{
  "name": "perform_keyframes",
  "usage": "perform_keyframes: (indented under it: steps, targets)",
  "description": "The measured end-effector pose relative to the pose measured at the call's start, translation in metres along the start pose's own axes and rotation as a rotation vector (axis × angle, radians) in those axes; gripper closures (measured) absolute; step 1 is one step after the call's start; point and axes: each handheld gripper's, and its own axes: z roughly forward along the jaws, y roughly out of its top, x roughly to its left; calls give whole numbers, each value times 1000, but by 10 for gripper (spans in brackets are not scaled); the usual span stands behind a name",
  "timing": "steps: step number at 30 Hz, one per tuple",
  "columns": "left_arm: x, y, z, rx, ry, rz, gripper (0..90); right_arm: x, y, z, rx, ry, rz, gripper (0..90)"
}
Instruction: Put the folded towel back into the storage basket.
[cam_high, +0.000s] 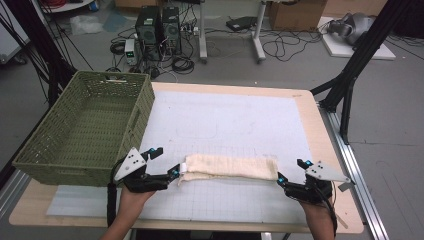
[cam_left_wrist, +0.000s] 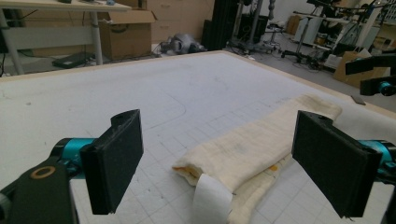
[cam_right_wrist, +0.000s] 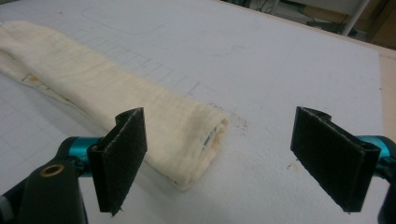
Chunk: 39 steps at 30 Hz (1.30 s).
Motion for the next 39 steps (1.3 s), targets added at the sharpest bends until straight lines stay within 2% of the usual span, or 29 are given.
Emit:
perform_keyframes:
  steps: [6, 8, 9, 20, 39]
  targets:
    - [1, 0, -3, 4, 6, 4, 169, -4, -1, -1, -16, 1, 59, 172]
    - [0, 0, -3, 3, 8, 0, 169, -4, -1, -1, -14, 1, 66, 173]
    - [0, 0, -3, 4, 9, 1, 169, -2, 0, -1, 4, 1, 84, 172]
    - [0, -1, 0, 19, 5, 6, 171, 0, 0, 0, -26, -4, 44, 151]
    - [-3, 1, 0, 28, 1, 14, 177, 0, -1, 0, -11, -7, 45, 152]
